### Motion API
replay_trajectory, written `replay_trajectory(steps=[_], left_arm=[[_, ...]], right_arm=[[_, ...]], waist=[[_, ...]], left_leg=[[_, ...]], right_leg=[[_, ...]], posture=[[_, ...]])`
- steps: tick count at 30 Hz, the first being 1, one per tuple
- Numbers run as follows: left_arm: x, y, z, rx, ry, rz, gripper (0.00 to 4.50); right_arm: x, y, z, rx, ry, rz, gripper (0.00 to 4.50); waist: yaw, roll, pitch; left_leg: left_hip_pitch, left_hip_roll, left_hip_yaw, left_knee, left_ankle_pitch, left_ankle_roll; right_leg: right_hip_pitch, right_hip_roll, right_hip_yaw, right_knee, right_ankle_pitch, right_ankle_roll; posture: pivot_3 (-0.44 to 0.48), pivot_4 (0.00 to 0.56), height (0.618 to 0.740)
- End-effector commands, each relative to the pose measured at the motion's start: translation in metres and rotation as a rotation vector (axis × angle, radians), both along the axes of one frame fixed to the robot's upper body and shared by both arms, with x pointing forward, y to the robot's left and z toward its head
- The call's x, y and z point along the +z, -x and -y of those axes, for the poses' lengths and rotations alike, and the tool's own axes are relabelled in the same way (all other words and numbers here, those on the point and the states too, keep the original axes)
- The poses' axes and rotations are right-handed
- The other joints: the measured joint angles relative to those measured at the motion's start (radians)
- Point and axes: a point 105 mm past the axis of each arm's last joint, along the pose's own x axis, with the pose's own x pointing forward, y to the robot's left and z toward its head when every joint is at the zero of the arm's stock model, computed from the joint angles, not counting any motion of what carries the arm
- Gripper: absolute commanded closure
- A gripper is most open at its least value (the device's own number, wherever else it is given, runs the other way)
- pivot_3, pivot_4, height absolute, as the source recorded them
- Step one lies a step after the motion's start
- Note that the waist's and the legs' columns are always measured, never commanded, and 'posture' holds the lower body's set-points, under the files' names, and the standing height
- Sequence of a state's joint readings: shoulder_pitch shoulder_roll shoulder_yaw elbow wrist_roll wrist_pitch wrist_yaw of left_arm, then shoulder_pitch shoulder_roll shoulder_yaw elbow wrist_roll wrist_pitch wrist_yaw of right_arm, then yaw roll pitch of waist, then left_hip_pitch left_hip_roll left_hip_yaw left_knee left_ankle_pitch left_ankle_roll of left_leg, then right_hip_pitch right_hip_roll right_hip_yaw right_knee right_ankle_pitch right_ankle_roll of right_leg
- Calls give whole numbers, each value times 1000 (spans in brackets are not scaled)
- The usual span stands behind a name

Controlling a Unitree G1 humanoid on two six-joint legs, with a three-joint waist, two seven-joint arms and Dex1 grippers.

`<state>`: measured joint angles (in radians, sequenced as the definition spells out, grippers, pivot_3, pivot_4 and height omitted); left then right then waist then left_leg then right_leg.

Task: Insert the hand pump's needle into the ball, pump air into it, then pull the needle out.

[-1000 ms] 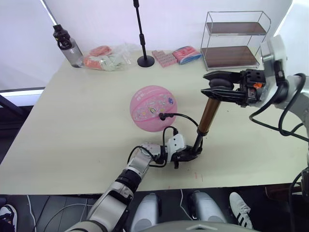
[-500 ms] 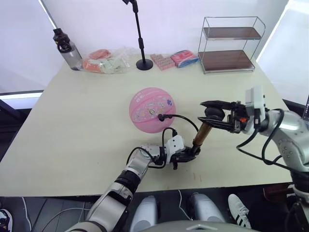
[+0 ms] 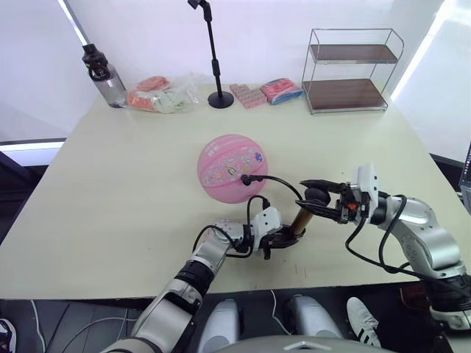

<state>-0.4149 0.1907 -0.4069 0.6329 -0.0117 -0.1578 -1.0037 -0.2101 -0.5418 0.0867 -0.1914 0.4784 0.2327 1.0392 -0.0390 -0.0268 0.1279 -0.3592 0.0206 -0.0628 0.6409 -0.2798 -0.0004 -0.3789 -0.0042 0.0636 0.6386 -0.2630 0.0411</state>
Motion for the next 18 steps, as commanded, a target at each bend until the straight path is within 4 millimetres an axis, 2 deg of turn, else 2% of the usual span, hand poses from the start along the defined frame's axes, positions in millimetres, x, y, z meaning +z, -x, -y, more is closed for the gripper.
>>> replay_trajectory(steps=[1,7,15,18], left_arm=[[-60,24,-41,79,-212,-218,3393],[-61,24,-40,75,-211,-220,3393],[-62,25,-40,74,-211,-223,3393],[-62,25,-41,73,-212,-222,3393]], right_arm=[[-27,15,-8,65,36,-153,2847],[37,3,-4,77,-13,-16,2847],[96,3,5,93,-2,95,2847],[111,4,9,90,-3,124,2847]], waist=[[0,0,0],[1,6,7],[4,11,16],[3,10,17]], left_leg=[[0,0,0,0,0,0],[-1,0,0,0,0,0],[-3,-3,0,0,0,0],[-3,-3,0,1,0,0]], right_leg=[[0,0,0,0,0,0],[0,0,0,0,0,0],[-2,-1,0,0,0,0],[-2,-2,0,0,0,0]], posture=[[0,150,740],[0,150,740],[0,150,740],[0,150,740]])
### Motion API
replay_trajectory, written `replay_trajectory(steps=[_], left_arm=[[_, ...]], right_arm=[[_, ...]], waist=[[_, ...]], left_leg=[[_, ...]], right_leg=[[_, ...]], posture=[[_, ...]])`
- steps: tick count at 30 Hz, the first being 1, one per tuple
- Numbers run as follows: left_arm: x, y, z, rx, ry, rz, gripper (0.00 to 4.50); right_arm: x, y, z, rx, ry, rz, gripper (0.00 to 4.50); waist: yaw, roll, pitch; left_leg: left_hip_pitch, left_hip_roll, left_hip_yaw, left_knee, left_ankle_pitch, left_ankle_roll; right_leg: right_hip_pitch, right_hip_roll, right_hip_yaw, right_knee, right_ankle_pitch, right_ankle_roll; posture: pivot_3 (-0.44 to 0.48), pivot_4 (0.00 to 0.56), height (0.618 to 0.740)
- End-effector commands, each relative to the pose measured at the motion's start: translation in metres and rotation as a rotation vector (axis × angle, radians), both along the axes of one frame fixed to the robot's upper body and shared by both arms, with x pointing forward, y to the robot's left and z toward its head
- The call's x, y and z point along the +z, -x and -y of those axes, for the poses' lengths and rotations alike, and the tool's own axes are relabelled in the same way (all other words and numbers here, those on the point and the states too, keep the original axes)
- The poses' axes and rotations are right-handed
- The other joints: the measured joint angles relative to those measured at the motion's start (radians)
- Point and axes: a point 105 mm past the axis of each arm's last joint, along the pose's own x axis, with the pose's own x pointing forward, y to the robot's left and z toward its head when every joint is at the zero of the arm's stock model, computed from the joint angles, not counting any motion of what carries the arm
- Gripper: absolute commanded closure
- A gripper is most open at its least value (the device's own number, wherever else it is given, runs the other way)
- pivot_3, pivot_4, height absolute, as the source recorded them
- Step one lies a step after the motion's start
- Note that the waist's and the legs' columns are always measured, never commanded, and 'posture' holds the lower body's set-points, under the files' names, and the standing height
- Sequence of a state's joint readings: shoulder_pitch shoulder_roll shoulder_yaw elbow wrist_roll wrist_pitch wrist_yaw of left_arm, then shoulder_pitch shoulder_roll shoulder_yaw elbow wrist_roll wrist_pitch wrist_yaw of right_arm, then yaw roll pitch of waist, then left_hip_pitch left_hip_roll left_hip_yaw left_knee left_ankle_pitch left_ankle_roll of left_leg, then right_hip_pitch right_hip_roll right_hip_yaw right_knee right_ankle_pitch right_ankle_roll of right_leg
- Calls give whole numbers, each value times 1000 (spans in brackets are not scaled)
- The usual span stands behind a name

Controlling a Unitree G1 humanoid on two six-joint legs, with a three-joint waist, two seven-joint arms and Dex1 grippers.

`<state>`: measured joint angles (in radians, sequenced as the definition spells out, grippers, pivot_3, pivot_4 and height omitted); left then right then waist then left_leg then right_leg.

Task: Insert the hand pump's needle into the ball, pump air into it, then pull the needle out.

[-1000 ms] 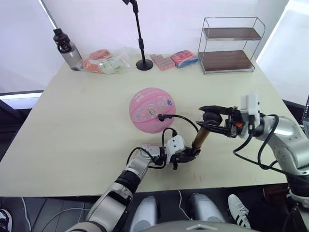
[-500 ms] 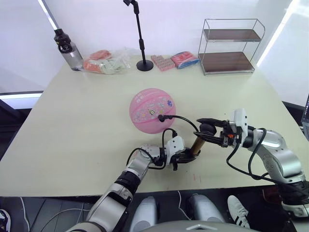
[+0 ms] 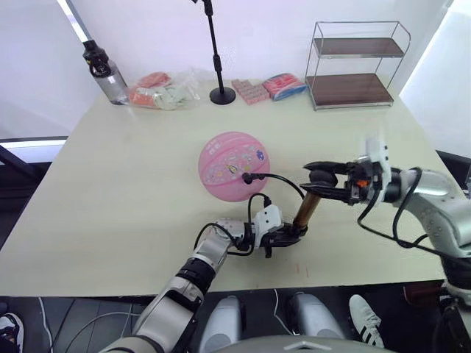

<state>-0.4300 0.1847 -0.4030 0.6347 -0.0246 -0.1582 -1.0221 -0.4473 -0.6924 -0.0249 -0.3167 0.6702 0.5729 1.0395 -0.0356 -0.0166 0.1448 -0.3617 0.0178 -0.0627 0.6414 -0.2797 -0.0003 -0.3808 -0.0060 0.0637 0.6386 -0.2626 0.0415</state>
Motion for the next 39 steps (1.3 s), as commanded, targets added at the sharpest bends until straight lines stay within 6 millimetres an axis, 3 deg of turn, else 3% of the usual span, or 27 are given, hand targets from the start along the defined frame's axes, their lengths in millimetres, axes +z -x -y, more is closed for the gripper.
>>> replay_trajectory(steps=[1,10,17,25,36,39], left_arm=[[-67,27,-44,87,-233,-223,3393],[-68,27,-44,81,-234,-227,3393],[-68,27,-44,77,-238,-226,3393],[-68,27,-43,78,-237,-224,3393],[-68,28,-47,94,-236,-226,3393],[-68,28,-47,96,-236,-225,3393]], right_arm=[[39,10,3,36,-44,105,2847],[92,13,13,18,-118,201,2847],[111,17,15,19,-131,211,2847],[49,12,6,22,-27,87,2847],[-72,9,-2,18,115,-79,2847],[-89,10,-6,12,109,-97,2847]], waist=[[0,0,1],[-1,0,2],[-1,1,5],[-2,0,4],[-6,-10,-12],[-6,-11,-15]], left_leg=[[0,0,0,0,0,0],[0,0,1,0,0,0],[-2,0,1,0,0,0],[-1,0,0,0,0,0],[4,2,0,0,0,0],[4,3,0,0,0,0]], right_leg=[[0,0,0,0,0,0],[0,-2,0,0,0,0],[-2,-4,-1,0,0,0],[-1,-7,-2,0,0,0],[2,-2,-2,0,0,0],[3,0,-2,0,0,0]], posture=[[0,150,740],[0,150,740],[0,150,740],[0,150,740],[0,150,740],[0,150,740]])
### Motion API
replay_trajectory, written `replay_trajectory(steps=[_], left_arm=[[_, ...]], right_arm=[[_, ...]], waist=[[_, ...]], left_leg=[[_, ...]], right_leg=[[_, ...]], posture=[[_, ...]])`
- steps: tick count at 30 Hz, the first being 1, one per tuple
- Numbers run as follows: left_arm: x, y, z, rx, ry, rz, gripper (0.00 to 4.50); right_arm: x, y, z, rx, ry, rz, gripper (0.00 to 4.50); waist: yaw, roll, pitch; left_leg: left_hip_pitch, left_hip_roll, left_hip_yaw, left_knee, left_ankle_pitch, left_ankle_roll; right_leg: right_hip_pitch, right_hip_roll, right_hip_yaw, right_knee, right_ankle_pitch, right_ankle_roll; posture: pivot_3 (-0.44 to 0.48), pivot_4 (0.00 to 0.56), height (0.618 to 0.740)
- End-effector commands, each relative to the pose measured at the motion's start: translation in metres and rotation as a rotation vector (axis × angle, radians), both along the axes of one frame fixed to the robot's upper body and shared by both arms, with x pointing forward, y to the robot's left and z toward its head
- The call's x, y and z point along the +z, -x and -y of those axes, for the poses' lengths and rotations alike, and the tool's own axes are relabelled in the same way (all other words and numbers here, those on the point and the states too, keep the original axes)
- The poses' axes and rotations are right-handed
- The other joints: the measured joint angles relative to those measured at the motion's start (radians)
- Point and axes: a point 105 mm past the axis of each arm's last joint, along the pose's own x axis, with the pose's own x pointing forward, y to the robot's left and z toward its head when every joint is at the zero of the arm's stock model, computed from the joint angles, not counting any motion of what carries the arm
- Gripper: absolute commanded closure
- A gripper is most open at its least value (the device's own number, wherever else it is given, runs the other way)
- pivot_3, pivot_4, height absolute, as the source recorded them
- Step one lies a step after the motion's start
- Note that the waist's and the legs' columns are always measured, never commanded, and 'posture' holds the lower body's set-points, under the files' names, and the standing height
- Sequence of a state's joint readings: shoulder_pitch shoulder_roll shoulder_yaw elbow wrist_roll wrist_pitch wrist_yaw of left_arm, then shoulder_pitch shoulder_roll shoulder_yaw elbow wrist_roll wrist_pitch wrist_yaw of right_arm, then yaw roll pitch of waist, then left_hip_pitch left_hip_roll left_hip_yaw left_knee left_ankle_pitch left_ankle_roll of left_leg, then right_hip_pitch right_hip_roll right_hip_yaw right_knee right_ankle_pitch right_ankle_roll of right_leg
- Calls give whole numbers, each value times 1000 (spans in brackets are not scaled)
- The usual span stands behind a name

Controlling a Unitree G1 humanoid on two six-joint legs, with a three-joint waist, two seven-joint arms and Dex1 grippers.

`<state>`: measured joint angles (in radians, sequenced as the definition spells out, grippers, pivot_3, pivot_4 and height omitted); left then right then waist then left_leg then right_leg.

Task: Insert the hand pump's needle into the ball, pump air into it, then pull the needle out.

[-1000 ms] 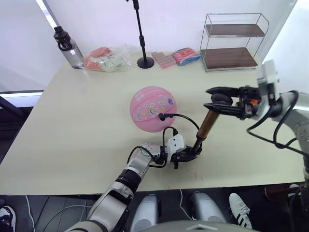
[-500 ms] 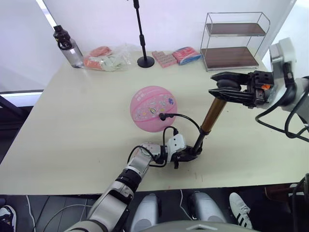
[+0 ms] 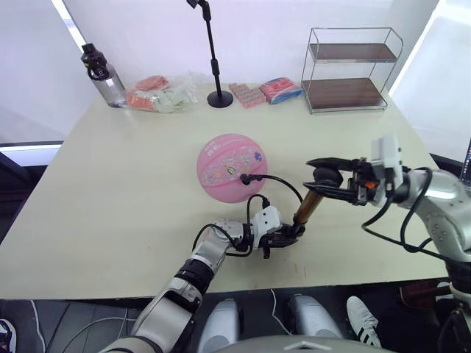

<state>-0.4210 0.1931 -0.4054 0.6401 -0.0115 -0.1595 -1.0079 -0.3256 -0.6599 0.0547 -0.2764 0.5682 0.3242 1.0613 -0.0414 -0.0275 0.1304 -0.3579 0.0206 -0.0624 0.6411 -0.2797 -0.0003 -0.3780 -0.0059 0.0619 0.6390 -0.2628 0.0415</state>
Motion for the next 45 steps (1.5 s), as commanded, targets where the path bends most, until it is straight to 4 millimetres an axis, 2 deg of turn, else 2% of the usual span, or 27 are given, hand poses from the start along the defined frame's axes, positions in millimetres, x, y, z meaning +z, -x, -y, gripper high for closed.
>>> replay_trajectory(steps=[1,4,7,9,12,23,28,32,36,39,45], left_arm=[[-62,27,-43,85,-212,-224,3393],[-62,27,-44,87,-212,-225,3393],[-62,27,-44,88,-211,-224,3393],[-62,27,-43,88,-210,-222,3393],[-61,25,-42,89,-208,-219,3393],[-62,26,-39,82,-205,-226,3393],[-62,27,-40,78,-207,-226,3393],[-62,27,-40,77,-207,-225,3393],[-63,29,-40,76,-207,-228,3393],[-63,29,-40,74,-208,-227,3393],[-64,29,-39,71,-208,-225,3393]], right_arm=[[-59,4,-3,-7,100,-161,2847],[-78,5,-4,-14,125,-172,2847],[-89,6,-3,-16,155,-161,2847],[-89,5,-2,-15,166,-147,2847],[-76,1,-1,-23,140,-125,2847],[40,-6,0,13,-23,35,2847],[73,-3,8,18,-50,57,2847],[115,3,16,22,-107,114,2847],[138,11,14,53,-143,123,2847],[137,10,11,53,-134,118,2847],[81,1,6,38,-2,36,2847]], waist=[[0,0,-2],[0,0,-2],[0,1,-3],[0,2,-5],[0,2,-5],[6,12,7],[6,11,12],[3,15,16],[4,12,18],[5,13,19],[4,12,18]], left_leg=[[0,0,0,0,0,0],[1,1,0,0,0,0],[1,1,0,0,0,0],[1,0,0,0,0,0],[1,0,0,0,0,0],[-3,-1,0,0,0,0],[-4,-3,-1,1,0,0],[-4,-3,1,1,0,0],[-4,-3,0,1,0,0],[-6,-3,0,1,0,0],[-5,-4,0,1,0,0]], right_leg=[[0,0,0,0,0,0],[0,2,1,0,0,0],[0,3,1,0,0,0],[1,3,2,0,0,0],[1,3,2,0,0,0],[-2,1,2,0,0,0],[-2,0,2,0,0,0],[-3,-3,2,0,1,0],[-3,-3,1,0,0,0],[-4,-5,0,0,1,0],[-4,-6,0,0,0,0]], posture=[[0,150,740],[0,150,740],[0,150,740],[0,150,740],[0,150,740],[0,150,740],[0,150,740],[0,150,740],[0,150,740],[0,150,740],[0,150,740]])
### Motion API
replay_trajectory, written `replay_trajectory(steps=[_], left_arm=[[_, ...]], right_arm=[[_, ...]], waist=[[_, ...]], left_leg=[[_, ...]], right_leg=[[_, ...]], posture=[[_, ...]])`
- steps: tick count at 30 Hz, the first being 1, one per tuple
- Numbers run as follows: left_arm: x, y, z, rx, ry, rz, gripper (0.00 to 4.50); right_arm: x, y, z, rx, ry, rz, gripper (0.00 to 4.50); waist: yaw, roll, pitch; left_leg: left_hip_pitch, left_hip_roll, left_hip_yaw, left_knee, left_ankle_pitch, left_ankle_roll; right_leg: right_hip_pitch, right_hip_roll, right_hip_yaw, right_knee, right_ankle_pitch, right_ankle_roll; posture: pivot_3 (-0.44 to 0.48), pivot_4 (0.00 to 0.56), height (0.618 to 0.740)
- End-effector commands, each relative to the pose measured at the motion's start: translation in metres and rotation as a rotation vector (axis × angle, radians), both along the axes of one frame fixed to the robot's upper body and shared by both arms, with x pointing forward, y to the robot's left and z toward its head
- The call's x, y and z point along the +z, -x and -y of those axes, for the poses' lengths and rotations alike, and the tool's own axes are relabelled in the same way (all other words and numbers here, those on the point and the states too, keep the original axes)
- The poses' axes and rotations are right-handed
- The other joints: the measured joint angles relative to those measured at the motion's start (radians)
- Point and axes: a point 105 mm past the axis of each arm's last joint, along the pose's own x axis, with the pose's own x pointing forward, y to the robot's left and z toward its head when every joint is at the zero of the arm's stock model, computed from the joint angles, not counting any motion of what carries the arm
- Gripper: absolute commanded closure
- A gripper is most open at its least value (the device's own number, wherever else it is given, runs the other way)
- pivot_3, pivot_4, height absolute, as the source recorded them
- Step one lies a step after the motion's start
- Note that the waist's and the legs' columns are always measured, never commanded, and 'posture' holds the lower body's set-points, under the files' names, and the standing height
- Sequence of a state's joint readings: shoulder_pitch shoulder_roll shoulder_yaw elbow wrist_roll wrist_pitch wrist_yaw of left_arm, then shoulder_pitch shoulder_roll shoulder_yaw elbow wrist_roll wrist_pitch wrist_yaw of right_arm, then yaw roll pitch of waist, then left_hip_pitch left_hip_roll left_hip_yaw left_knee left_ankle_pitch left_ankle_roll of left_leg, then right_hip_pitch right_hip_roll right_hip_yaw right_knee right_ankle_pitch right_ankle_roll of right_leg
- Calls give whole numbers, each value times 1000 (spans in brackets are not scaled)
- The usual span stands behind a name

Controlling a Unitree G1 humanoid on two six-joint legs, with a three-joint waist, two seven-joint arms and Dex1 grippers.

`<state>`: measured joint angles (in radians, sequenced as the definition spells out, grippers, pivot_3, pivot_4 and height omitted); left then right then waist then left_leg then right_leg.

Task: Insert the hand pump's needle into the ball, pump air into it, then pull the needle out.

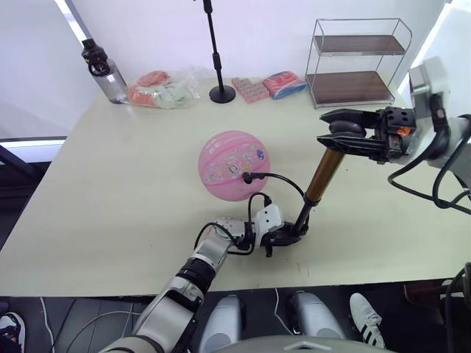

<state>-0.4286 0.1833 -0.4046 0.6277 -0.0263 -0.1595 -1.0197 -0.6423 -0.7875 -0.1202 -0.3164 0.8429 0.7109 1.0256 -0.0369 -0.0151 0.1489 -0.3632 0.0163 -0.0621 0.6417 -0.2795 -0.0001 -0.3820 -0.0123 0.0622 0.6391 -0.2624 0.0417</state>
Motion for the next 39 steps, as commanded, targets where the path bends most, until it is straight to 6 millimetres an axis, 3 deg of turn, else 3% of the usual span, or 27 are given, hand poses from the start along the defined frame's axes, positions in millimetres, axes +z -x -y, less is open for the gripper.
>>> replay_trajectory(steps=[1,9,11,17,21,26,27,30,31,34,39], left_arm=[[-70,29,-44,85,-238,-232,3393],[-69,27,-46,90,-239,-228,3393],[-69,27,-47,95,-240,-228,3393],[-68,24,-49,120,-234,-219,3393],[-65,22,-50,133,-220,-213,3393],[-55,18,-47,133,-181,-200,3393],[-53,19,-46,127,-171,-195,2623],[-44,17,-43,130,-134,-169,1772],[-41,16,-42,133,-124,-161,1063],[-29,14,-41,130,-94,-126,65],[-9,11,-46,137,-47,-59,0]], right_arm=[[-27,1,-5,11,66,13,2847],[-93,-6,-9,4,137,-73,2847],[-117,-8,-10,-12,154,-107,2847],[-174,4,-23,-25,207,-129,2847],[-196,3,-20,-57,259,-125,2847],[-203,1,-17,-81,261,-118,2847],[-203,1,-17,-81,259,-118,2847],[-204,1,-17,-78,263,-114,2847],[-203,1,-18,-79,260,-114,2847],[-202,1,-19,-78,256,-112,2847],[-201,2,-20,-71,256,-109,2847]], waist=[[-1,-2,-1],[-5,-7,-11],[-5,-8,-13],[-5,-10,-20],[-6,-11,-22],[-7,-13,-23],[-7,-13,-23],[-6,-13,-23],[-6,-13,-23],[-6,-13,-22],[-6,-10,-19]], left_leg=[[0,0,0,0,0,0],[4,2,0,0,0,0],[5,2,0,0,0,0],[6,3,0,0,0,0],[10,5,1,-1,0,0],[16,6,1,-4,0,0],[17,6,1,-5,0,0],[17,8,1,-5,0,0],[17,8,0,-5,0,0],[17,8,0,-5,0,0],[18,9,-1,-5,0,0]], right_leg=[[0,0,0,0,0,0],[4,4,0,0,0,0],[4,4,0,0,0,0],[4,6,0,1,0,0],[6,9,2,1,-1,-1],[8,11,5,2,-3,-4],[8,11,5,2,-3,-4],[7,11,5,2,-3,-4],[7,10,5,2,-3,-4],[7,8,6,2,-3,-4],[6,3,4,2,-3,-4]], posture=[[0,150,740],[0,150,740],[0,150,740],[0,150,740],[0,150,740],[0,150,740],[0,150,740],[0,150,740],[0,150,740],[0,150,740],[0,150,740]])
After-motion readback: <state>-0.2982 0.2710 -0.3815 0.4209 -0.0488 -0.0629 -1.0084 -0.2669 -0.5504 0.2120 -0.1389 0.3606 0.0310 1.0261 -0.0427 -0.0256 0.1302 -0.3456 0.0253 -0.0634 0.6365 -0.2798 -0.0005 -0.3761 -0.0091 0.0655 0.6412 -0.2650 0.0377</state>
